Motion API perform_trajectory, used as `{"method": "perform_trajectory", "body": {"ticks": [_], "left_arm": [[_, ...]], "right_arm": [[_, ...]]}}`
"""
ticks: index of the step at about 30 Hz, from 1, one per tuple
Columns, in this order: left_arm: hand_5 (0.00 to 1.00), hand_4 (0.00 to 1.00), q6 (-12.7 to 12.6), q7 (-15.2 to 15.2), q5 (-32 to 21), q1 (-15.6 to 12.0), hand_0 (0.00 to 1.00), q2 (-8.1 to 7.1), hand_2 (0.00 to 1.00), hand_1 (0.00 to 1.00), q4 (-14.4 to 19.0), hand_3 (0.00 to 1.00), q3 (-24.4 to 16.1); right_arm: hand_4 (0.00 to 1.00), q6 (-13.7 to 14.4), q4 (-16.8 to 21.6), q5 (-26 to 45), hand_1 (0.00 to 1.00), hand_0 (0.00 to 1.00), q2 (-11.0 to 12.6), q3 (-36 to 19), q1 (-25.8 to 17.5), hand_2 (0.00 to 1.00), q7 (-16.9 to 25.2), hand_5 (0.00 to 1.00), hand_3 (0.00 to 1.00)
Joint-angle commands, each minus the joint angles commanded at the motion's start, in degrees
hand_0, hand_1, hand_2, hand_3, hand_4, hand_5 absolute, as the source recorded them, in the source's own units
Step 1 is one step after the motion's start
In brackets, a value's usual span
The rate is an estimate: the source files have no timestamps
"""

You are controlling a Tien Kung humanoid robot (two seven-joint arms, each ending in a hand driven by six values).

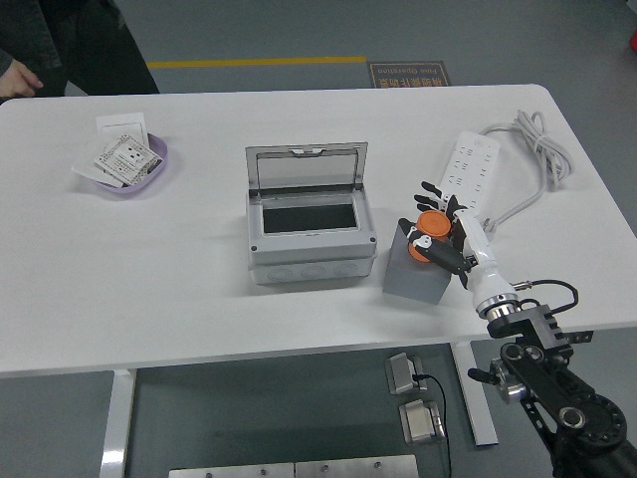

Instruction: Pick up the cylinder from the cube,place it in the box,flap close box

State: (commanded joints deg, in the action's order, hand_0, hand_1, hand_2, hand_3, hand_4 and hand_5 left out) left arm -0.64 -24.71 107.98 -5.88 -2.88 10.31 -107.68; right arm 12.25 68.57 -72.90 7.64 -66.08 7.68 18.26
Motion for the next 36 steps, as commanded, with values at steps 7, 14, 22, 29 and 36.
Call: {"method": "perform_trajectory", "body": {"ticks": [7, 14, 22, 29, 36], "left_arm": [[0.574, 0.802, -0.03, 0.15, -0.26, 0.05, 0.652, 0.02, 0.679, 0.705, 0.00, 0.737, 0.35], [0.571, 0.800, -0.10, 0.26, -0.39, 0.06, 0.651, 0.02, 0.679, 0.705, 0.00, 0.737, 0.50], [0.571, 0.800, -0.23, 0.46, -0.71, 0.15, 0.649, -0.04, 0.679, 0.703, 0.00, 0.736, 0.78], [0.569, 0.800, -0.34, 0.63, -0.81, 0.24, 0.649, -0.09, 0.678, 0.703, 0.00, 0.734, 0.85], [0.570, 0.800, -0.50, 0.88, -1.21, 0.30, 0.649, -0.15, 0.678, 0.703, 0.00, 0.733, 1.12]], "right_arm": [[0.754, 0.39, -0.26, -0.03, 0.826, 0.809, -0.05, 0.26, -0.12, 0.801, -0.03, 0.228, 0.872], [0.574, 0.83, -0.37, 0.51, 0.807, 0.805, -0.06, 0.58, -0.13, 0.772, 0.12, 0.071, 0.844], [0.242, 1.01, -0.66, 1.69, 0.786, 0.797, -0.13, 1.04, -0.08, 0.748, 0.12, 0.002, 0.749], [0.046, 1.15, -0.79, 2.22, 0.771, 0.794, -0.16, 1.45, -0.11, 0.714, -0.08, 0.006, 0.653], [0.002, 1.36, -0.56, 2.19, 0.749, 0.798, -0.16, 1.89, -0.10, 0.681, -0.57, 0.047, 0.611]]}}
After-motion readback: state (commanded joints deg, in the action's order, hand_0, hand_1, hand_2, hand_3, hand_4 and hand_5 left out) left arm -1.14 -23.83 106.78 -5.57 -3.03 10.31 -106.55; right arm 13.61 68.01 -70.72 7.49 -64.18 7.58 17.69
